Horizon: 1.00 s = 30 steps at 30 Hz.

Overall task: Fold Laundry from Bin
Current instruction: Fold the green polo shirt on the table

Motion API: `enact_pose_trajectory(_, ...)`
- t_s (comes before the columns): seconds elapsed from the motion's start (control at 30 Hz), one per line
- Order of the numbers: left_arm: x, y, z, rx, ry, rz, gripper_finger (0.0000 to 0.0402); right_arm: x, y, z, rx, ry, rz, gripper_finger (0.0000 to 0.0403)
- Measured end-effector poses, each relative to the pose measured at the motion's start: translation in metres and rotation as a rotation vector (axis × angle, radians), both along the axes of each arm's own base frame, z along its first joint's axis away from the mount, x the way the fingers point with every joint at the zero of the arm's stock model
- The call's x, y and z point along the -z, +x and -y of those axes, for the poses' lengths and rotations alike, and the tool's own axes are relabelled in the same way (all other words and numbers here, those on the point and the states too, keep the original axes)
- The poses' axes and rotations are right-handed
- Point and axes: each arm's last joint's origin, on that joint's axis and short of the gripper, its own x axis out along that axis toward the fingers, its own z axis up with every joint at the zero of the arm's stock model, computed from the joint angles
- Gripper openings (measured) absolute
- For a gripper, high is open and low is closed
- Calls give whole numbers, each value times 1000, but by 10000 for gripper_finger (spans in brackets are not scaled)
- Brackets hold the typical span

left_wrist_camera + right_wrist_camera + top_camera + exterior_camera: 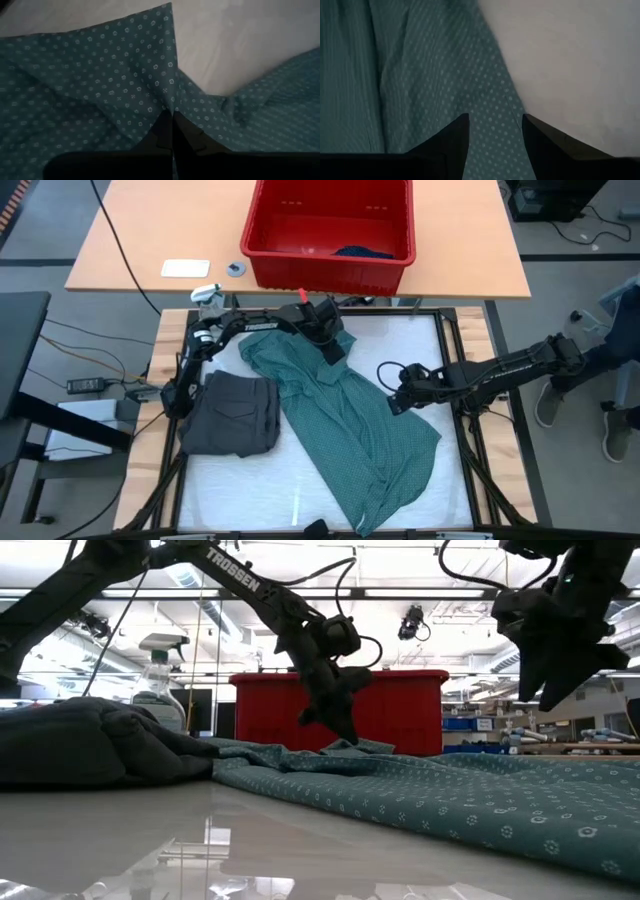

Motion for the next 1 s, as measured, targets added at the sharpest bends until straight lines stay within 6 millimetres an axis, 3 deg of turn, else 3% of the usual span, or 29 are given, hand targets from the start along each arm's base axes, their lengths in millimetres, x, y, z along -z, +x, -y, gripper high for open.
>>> enact_pose_trajectory(0.17,-1,-8,-1,4,-69,-29,0,0,0,1,-74,23,-16,188)
enact_pose_trajectory(0.37,-38,-23,-4,-4,-40,20,0,3,-10,-3,127,96,-92,167)
enact_pose_trajectory(0.53,-46,-25,-10,-10,-25,66,0,9,-16,-12,44,99,-132,172)
enact_pose_trajectory(0.83,-45,-28,-13,-9,-28,54,0,48,-40,-18,-204,247,-347,222)
enact_pose_trajectory(1.0,-45,-28,-13,-8,-26,56,0,66,-44,-17,-246,293,-342,223)
